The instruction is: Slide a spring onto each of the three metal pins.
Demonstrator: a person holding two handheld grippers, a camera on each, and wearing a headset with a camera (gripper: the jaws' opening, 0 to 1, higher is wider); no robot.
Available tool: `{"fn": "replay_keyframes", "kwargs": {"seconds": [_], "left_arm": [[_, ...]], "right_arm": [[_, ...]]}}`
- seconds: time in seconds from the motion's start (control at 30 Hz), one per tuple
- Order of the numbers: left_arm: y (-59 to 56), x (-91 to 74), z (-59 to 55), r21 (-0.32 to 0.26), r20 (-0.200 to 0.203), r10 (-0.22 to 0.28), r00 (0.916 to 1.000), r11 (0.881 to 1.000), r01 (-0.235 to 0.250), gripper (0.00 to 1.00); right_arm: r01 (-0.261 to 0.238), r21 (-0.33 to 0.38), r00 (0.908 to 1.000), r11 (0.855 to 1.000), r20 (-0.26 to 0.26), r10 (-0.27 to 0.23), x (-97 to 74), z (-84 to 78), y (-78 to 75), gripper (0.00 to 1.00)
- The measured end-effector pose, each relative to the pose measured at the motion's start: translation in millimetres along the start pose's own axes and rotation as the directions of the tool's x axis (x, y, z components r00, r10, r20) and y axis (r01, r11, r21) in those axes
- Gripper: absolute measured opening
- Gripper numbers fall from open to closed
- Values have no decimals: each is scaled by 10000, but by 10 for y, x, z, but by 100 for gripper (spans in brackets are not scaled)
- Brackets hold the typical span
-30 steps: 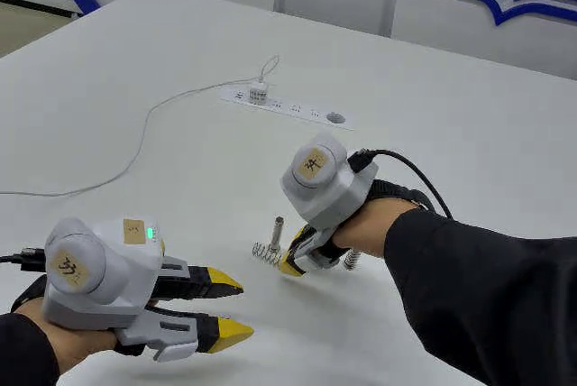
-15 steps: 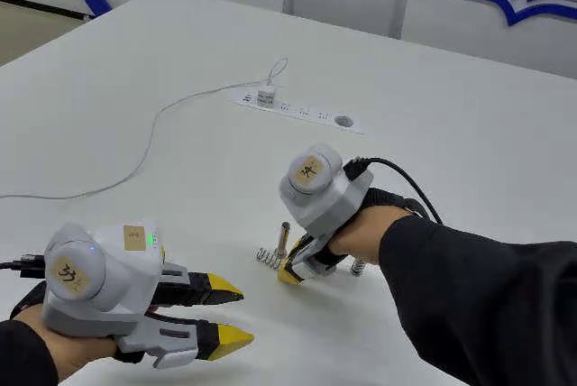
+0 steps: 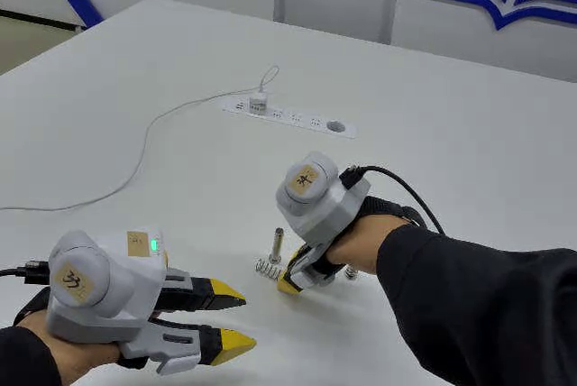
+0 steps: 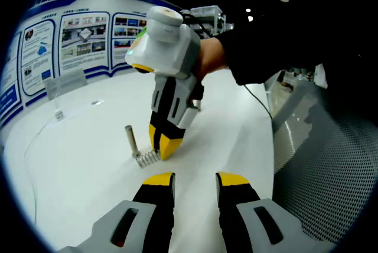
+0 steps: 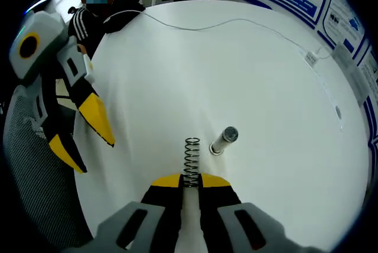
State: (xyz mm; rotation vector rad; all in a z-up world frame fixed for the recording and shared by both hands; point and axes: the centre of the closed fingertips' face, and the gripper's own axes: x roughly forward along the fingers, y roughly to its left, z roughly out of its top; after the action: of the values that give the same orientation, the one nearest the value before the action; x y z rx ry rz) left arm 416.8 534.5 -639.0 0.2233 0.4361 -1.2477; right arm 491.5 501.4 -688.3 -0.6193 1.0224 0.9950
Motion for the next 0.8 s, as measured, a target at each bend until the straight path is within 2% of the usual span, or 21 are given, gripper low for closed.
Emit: {"fn": "replay_keyframes", "kwargs": {"seconds": [0.47,0.8], "left_arm": [[-54,33,96,290,88,-107,9999,9995,105,29],[-67,54,156,500,104,-134,9999,9987,129,29]], "right_arm": [[213,-822,9996,9964,182,-199,-430,-108,215,12],[213,-1172,9996,9929,212,-189,-644,-221,324,12]]}}
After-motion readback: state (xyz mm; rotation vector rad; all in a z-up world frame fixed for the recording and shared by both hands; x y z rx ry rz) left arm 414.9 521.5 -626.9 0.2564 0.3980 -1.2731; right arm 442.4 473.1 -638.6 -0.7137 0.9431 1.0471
